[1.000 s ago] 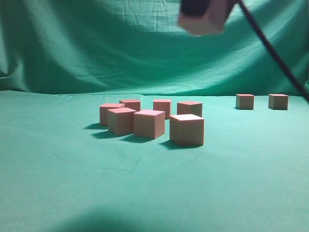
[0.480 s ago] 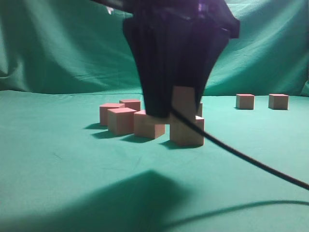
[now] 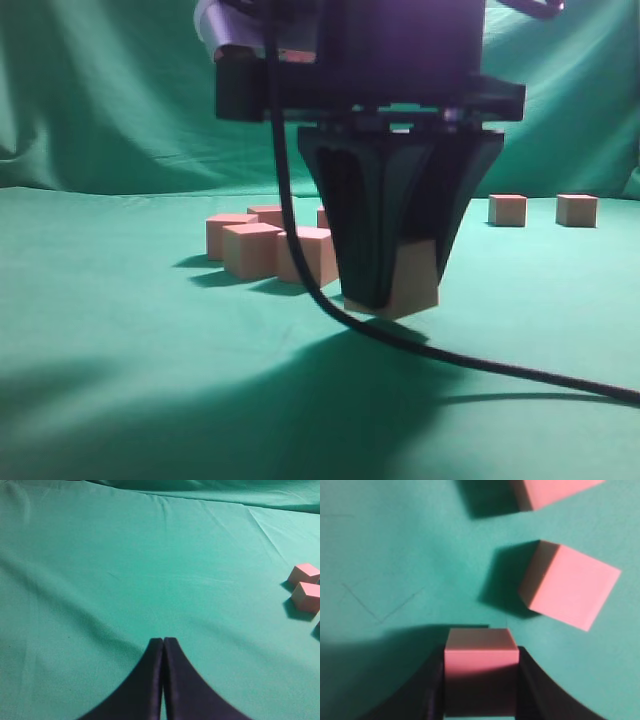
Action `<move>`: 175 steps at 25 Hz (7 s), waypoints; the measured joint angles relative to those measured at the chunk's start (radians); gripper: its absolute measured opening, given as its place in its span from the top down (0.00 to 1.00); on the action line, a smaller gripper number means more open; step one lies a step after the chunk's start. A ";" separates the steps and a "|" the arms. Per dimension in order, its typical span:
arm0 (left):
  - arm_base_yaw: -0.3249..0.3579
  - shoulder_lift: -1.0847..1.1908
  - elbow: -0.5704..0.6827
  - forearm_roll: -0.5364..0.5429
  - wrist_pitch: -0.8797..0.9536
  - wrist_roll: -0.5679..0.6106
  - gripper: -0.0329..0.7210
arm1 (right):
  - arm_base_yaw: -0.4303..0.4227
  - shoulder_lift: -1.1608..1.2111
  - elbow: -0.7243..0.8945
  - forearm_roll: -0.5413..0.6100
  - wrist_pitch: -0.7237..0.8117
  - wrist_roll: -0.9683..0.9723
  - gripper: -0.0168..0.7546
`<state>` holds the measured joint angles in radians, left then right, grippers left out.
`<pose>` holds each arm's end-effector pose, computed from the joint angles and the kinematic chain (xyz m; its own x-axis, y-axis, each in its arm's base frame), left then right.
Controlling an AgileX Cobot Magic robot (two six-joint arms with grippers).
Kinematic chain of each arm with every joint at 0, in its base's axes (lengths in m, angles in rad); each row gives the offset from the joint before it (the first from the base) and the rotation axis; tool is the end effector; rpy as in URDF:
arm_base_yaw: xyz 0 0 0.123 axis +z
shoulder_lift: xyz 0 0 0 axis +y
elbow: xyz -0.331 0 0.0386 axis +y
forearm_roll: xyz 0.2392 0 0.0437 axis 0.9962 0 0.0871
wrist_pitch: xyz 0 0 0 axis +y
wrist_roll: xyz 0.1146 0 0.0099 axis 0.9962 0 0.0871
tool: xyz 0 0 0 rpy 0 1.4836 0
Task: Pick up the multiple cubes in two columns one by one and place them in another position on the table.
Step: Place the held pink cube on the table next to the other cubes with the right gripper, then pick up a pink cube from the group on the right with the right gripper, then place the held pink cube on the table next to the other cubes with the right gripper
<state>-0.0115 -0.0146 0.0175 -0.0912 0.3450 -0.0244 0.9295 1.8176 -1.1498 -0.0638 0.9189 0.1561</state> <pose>0.0189 -0.0038 0.1702 -0.2594 -0.1070 -0.9598 0.0128 0.9934 -0.1142 0.2089 0.2700 0.2061 -0.6860 -0.7234 -0.0776 -0.7227 0.6899 -0.0417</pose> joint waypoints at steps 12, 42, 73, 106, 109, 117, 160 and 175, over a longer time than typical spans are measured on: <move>0.000 0.000 0.000 0.000 0.000 0.000 0.96 | 0.001 -0.006 0.026 -0.024 -0.076 -0.038 0.63; 0.000 0.000 0.000 0.000 0.000 0.000 0.96 | 0.001 -0.058 -0.019 0.004 0.167 -0.038 0.25; 0.000 0.000 0.000 0.000 0.000 0.000 0.96 | -0.698 -0.015 -0.381 0.077 0.077 -0.060 0.25; 0.000 0.000 0.000 0.000 0.000 0.000 0.96 | -0.698 0.523 -0.887 0.109 0.095 -0.091 0.63; 0.000 0.000 0.000 0.000 0.000 0.000 0.96 | -0.694 0.484 -0.954 0.122 0.216 -0.091 0.63; 0.000 0.000 0.000 0.000 0.000 0.000 0.96 | -0.612 0.266 -1.060 0.171 0.333 -0.199 0.63; 0.000 0.000 0.000 0.000 0.000 0.000 0.96 | 0.081 0.056 -0.141 0.200 -0.082 -0.593 0.63; 0.000 0.000 0.000 0.000 0.000 0.000 0.96 | 0.081 0.119 -0.141 0.139 -0.097 -0.518 0.63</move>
<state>-0.0115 -0.0146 0.0175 -0.0912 0.3450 -0.0244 1.0108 1.9364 -1.2912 0.0755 0.8217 -0.3623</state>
